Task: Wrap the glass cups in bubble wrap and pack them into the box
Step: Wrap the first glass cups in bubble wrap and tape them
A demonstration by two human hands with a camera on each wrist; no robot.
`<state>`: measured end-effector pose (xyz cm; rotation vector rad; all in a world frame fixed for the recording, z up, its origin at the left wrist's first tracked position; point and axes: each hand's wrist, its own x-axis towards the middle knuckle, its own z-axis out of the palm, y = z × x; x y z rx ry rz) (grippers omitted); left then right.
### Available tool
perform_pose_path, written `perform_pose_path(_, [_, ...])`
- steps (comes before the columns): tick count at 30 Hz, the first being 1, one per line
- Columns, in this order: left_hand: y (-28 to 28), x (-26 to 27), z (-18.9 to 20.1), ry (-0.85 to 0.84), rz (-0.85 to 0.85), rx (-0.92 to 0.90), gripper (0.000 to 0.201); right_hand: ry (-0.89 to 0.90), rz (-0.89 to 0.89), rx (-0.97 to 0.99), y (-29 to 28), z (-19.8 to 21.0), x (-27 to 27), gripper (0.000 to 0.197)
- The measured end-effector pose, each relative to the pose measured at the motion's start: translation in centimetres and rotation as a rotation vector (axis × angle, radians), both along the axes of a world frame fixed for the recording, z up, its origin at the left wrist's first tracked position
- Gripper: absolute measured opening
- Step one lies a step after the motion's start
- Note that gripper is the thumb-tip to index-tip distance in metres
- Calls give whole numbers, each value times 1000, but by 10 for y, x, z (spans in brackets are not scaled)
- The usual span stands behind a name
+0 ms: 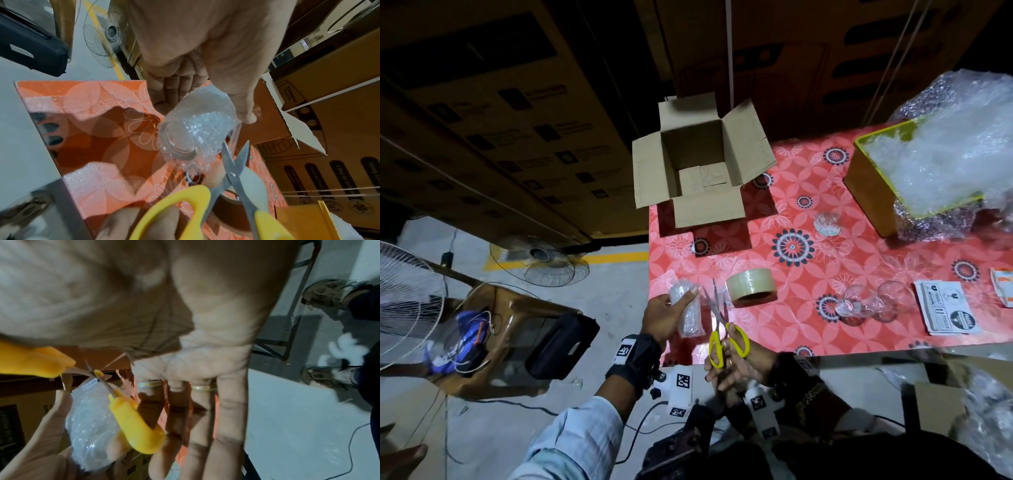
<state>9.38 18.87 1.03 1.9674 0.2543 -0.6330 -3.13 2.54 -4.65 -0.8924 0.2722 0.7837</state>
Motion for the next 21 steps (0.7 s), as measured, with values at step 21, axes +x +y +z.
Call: perform_pose_path(21, [1,1,5,-32,-37,89,61,-24,-118,-143,1,-10,14,81])
